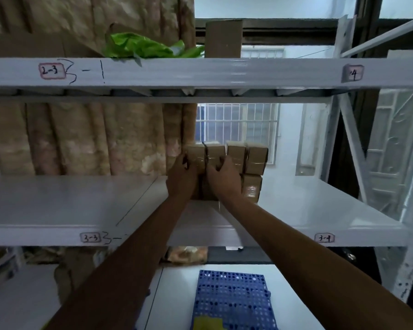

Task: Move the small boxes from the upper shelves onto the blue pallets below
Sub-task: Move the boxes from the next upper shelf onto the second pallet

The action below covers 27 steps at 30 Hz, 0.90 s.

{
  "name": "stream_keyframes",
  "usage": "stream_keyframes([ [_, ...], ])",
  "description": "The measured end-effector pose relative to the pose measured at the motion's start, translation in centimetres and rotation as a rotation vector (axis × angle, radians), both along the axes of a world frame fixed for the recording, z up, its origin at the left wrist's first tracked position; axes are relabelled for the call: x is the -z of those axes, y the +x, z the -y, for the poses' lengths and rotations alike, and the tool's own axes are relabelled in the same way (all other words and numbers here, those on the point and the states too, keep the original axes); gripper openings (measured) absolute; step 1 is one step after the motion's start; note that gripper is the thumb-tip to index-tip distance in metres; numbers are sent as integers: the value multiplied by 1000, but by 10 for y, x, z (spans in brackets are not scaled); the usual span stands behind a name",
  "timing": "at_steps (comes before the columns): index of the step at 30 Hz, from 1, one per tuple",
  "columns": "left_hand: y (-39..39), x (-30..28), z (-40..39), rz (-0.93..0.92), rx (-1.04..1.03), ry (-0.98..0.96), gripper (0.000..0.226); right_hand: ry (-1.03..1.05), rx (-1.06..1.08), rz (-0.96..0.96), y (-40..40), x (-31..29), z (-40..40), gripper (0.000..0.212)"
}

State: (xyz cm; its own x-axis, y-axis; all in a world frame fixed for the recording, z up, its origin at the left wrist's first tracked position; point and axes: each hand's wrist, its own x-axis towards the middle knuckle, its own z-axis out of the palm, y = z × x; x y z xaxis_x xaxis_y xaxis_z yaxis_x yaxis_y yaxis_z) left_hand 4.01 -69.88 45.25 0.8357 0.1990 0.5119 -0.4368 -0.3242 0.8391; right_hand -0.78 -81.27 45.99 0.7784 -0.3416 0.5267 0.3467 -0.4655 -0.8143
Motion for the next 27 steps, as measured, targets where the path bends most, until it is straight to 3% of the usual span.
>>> stream_keyframes([
  [3, 4, 0, -3, 15, 1, -27, 42, 80, 19, 34, 0, -3, -2, 32],
  [9, 6, -5, -13, 60, 79, -12, 43, 18, 126, 39, 5, -14, -6, 59],
  [13, 15, -3, -23, 21, 160, 12, 48, -3, 146, 17, 10, -21, -9, 56],
  [16, 15, -4, -28, 24, 187, 49, 39, 29, 140, 12, 13, -25, -16, 47],
  [20, 17, -1, -33, 77, 128, 59, 37, 89, 129, 59, 16, -21, -25, 62],
  [24, 20, 8, -34, 134, 128, 6, 41, 109, 137, 111, 17, -14, -28, 41],
  [27, 15, 14, -33, 188, 121, -47, 44, 133, 173, 171, 16, -11, -27, 10],
])
